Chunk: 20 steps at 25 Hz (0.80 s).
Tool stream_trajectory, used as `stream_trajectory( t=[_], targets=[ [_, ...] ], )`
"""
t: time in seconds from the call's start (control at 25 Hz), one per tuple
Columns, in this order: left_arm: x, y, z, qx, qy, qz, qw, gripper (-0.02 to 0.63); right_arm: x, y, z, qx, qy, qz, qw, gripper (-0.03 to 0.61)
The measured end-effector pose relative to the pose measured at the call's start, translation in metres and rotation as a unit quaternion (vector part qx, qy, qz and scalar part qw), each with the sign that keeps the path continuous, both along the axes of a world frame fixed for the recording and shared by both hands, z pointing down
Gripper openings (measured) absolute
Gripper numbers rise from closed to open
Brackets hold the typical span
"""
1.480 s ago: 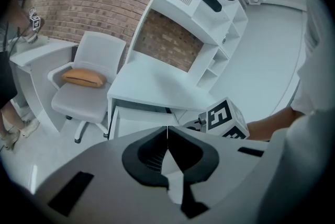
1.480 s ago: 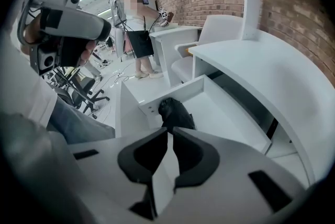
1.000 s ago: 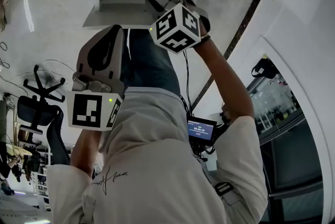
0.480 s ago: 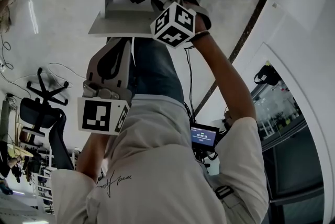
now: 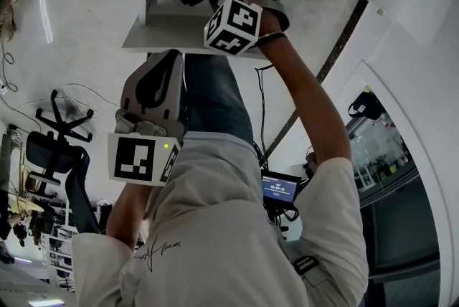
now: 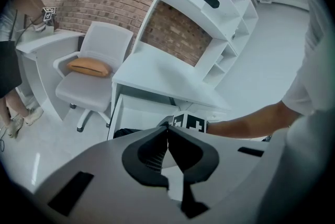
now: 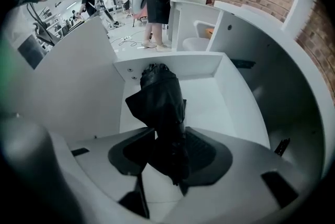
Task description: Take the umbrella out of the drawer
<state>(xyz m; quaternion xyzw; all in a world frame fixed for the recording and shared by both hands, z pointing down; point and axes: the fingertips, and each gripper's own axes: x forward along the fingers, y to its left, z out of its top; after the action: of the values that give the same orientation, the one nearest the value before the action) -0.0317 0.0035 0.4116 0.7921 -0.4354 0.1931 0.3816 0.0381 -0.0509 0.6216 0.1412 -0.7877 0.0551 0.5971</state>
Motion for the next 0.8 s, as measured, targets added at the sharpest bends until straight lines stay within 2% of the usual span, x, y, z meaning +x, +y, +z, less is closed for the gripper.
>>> stream_trajectory(
  t=[0.4,0.64,0.8],
  targets=[
    [-0.003,-0.004,0.005,-0.006,0.002,-0.008,0.9999,0.017,-0.003,-0.006,0.022,-0.015,0.022,-0.019,0.999,0.225],
    [-0.005,-0.005,0.007,-0.008,0.003,-0.012,0.9999,0.017,-0.003,0.0,0.026,-0.036,0.039,-0.063,0.997,0.237],
    [-0.005,-0.007,0.007,-0.008,0.003,-0.012,0.9999,0.017,-0.004,-0.002,0.033,-0.017,0.051,-0.076,0.996,0.244]
  ],
)
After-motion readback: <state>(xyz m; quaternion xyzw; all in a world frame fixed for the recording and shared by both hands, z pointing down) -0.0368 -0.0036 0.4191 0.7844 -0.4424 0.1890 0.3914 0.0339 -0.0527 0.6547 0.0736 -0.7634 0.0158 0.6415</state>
